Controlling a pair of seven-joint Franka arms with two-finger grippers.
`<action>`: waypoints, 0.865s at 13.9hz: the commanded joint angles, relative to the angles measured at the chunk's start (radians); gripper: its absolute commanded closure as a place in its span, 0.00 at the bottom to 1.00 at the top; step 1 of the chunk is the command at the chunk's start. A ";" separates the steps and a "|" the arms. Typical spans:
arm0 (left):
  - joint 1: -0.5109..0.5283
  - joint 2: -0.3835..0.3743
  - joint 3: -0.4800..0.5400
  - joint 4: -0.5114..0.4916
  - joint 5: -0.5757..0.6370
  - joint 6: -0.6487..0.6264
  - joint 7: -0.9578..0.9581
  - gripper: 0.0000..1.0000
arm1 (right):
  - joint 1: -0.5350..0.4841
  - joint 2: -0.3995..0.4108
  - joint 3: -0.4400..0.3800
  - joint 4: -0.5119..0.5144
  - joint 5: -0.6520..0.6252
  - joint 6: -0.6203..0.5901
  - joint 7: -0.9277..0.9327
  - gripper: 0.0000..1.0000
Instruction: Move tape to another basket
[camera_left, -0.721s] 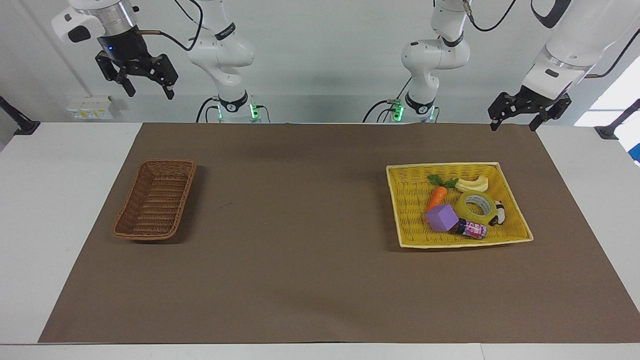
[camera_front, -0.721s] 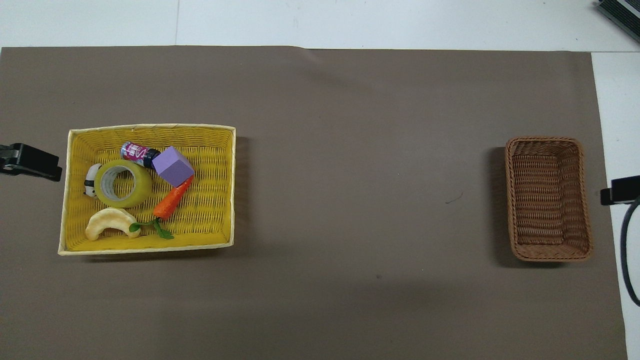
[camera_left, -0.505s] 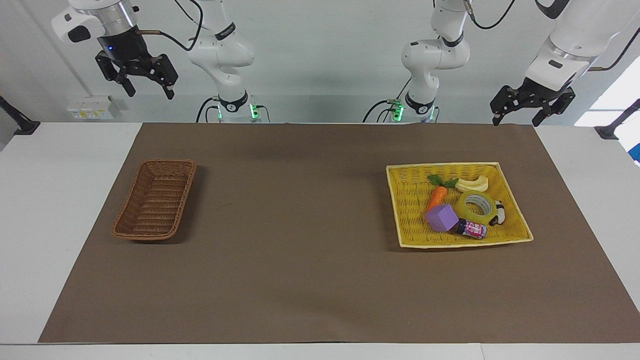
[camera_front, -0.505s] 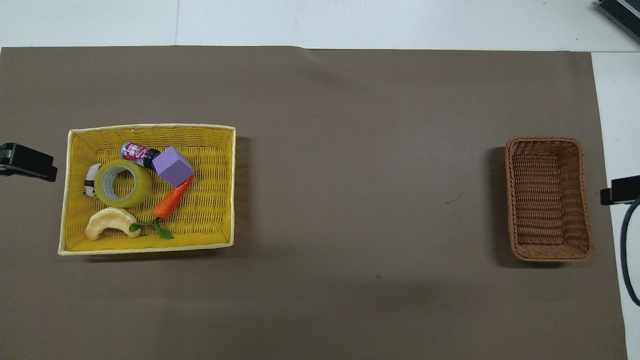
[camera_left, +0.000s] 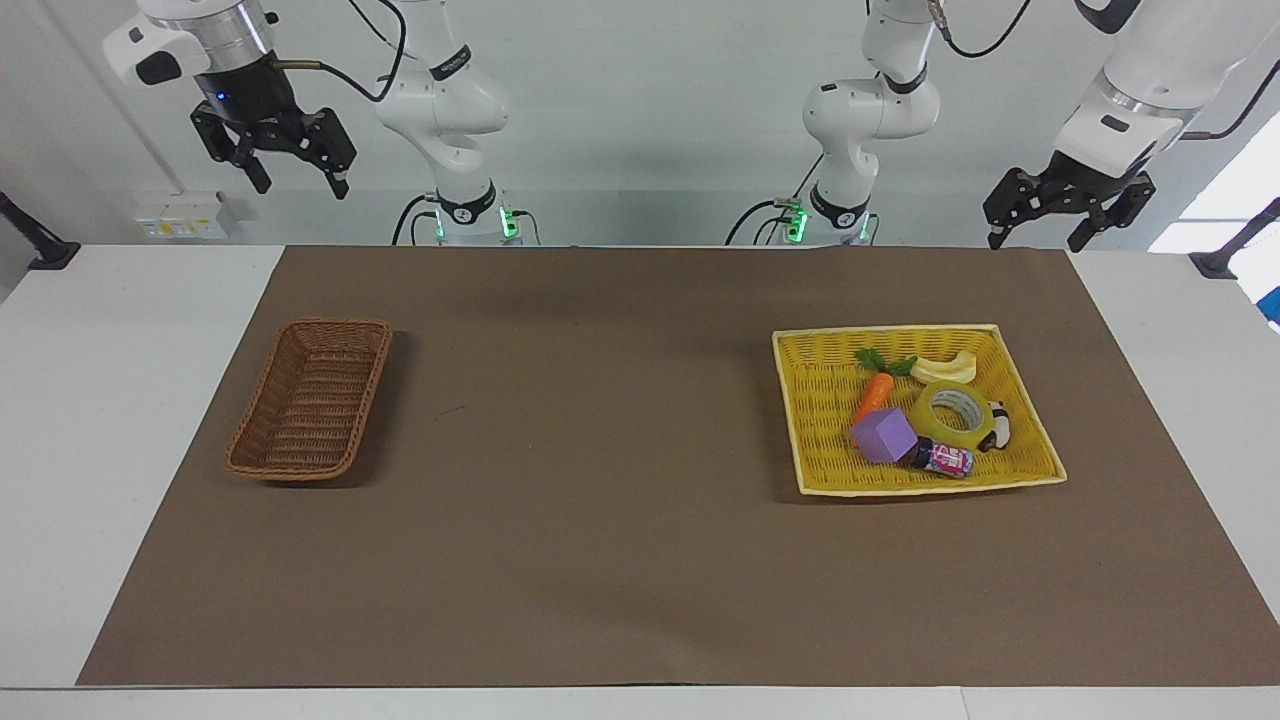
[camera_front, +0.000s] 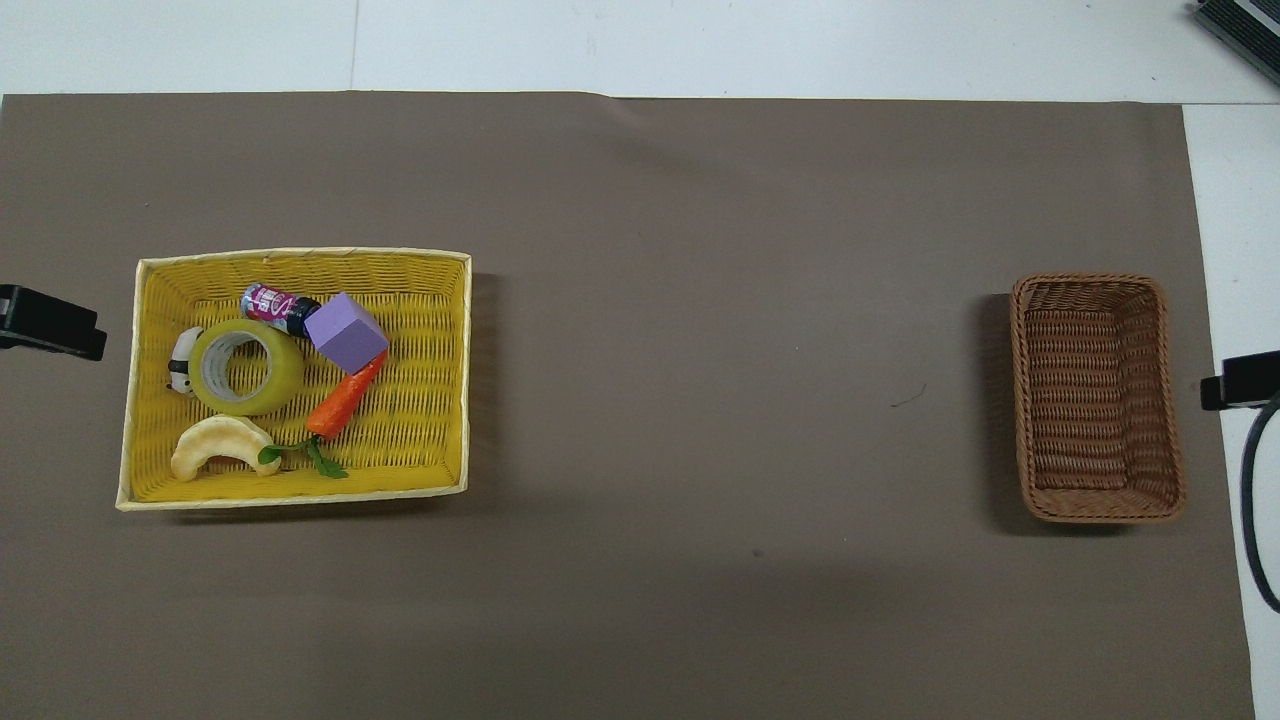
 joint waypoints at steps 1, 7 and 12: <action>0.021 -0.014 0.000 -0.010 -0.012 0.007 0.012 0.00 | -0.007 -0.018 0.004 -0.013 -0.002 -0.007 -0.027 0.00; 0.026 -0.034 0.000 -0.046 -0.015 0.018 0.014 0.00 | -0.007 -0.018 0.004 -0.013 -0.002 -0.007 -0.027 0.00; 0.026 -0.040 0.000 -0.055 -0.017 0.019 0.009 0.00 | -0.007 -0.018 0.004 -0.013 -0.002 -0.007 -0.027 0.00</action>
